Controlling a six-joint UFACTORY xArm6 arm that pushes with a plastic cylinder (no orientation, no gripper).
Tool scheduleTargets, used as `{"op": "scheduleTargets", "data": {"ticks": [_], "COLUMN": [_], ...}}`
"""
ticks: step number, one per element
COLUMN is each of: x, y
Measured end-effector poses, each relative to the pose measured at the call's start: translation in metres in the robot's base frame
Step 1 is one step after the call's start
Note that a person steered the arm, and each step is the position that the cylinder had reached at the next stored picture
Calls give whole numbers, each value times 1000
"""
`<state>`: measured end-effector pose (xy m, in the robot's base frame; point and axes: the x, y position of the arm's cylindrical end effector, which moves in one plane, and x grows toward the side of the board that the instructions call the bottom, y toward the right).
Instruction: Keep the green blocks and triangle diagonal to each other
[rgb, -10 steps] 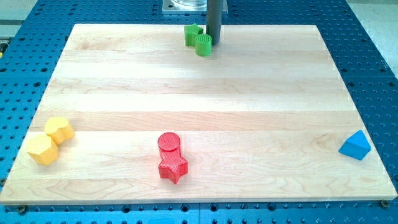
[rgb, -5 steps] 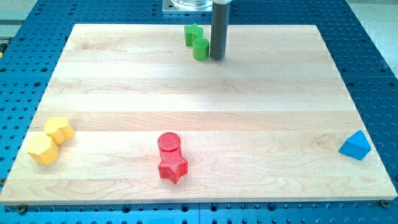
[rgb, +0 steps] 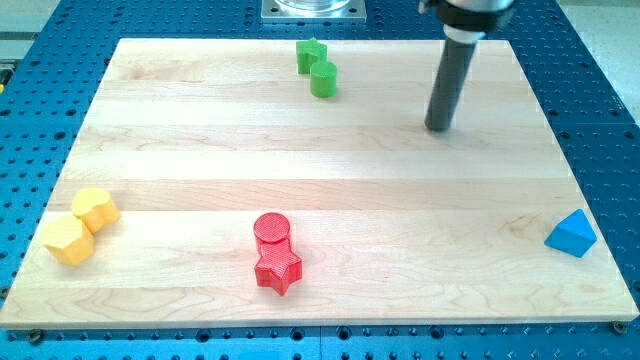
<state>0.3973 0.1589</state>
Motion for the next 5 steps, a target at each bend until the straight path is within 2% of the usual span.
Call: {"op": "scheduleTargets", "data": {"ticks": [1,2,3,5], "x": [56,92,103,149], "y": [54,118,162,100]}}
